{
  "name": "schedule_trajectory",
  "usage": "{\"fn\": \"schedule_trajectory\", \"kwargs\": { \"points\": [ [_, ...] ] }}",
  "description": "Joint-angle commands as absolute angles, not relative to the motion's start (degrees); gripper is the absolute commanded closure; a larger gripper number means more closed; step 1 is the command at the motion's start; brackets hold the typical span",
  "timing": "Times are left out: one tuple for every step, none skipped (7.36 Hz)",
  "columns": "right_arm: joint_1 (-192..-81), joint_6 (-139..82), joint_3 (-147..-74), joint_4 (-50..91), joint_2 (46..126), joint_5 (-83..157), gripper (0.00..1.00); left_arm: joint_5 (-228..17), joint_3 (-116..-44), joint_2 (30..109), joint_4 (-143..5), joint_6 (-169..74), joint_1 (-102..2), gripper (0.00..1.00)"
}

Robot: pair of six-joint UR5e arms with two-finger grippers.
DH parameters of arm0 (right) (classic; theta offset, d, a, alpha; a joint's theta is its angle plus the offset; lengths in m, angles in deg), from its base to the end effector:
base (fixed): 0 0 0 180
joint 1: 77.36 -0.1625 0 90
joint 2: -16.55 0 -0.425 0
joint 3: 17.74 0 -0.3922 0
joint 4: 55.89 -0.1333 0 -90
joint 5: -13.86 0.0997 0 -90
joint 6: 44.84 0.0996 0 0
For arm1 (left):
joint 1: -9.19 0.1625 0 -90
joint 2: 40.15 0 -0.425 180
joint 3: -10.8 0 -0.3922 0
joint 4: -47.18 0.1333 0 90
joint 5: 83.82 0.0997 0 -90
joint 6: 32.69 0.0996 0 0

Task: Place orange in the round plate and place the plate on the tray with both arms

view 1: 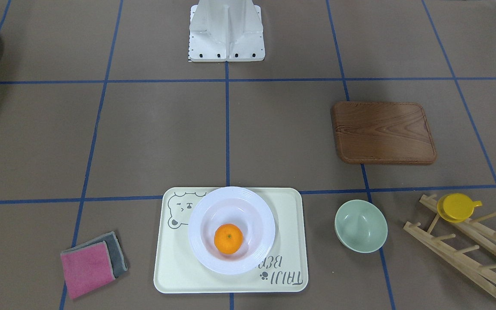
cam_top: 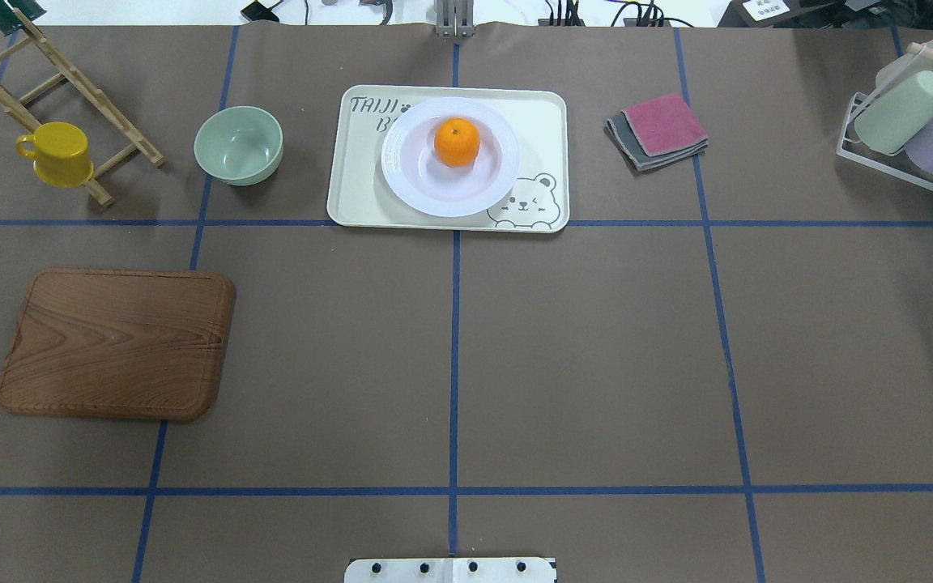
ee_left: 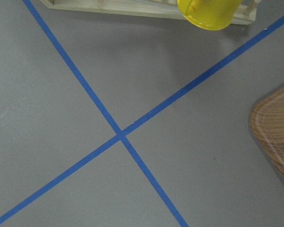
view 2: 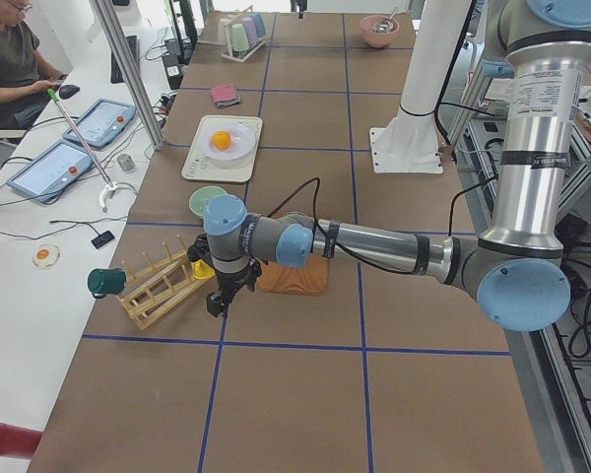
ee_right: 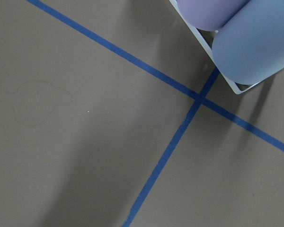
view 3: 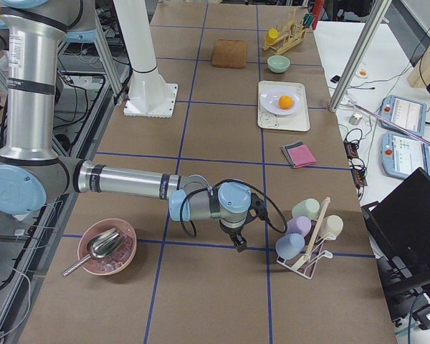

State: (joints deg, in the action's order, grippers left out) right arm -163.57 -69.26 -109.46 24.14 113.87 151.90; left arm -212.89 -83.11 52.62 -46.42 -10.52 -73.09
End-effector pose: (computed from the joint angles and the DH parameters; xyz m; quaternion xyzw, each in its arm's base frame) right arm 0.0300 -0.4436 0.6811 0.1071 -0.3939 -0.2375 0.8814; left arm 0.0002 -0.5267 0.5997 0.1256 0.3198 0.2710 0.8992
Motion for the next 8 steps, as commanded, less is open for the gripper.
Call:
{"fn": "schedule_trajectory", "kwargs": {
  "points": [
    [-163.58, -71.83, -110.1, 30.81, 113.84, 151.94, 0.0, -214.84, -81.76, 52.22, -46.42, -11.77, -73.17, 0.0],
    [-163.58, -72.52, -111.07, 33.47, 113.93, 151.94, 0.0, -216.86, -81.57, 51.96, -46.51, -11.86, -73.17, 0.0],
    [-163.67, -74.36, -111.08, 33.84, 113.84, 151.94, 0.0, -217.75, -81.57, 51.87, -46.51, -12.21, -73.17, 0.0],
    [-163.58, -74.46, -111.25, 33.93, 113.75, 151.94, 0.0, -219.59, -81.57, 51.61, -46.51, -14.39, -73.25, 0.0],
    [-163.58, -74.81, -111.86, 33.93, 114.01, 151.94, 0.0, -220.83, -81.57, 51.43, -46.51, -15.19, -73.34, 0.0],
    [-163.67, -74.99, -114.3, 34.72, 114.45, 151.94, 0.0, -220.84, -81.66, 51.43, -46.51, -15.2, -73.34, 0.0],
    [-163.76, -75.16, -119.37, 42.29, 113.93, 151.77, 0.0, -220.84, -81.66, 51.43, -46.51, -15.2, -73.34, 0.0],
    [-163.85, -76.04, -124.39, 51.68, 112.62, 149.68, 0.0, -220.84, -81.66, 51.43, -46.51, -15.2, -73.34, 0.0]
  ]
}}
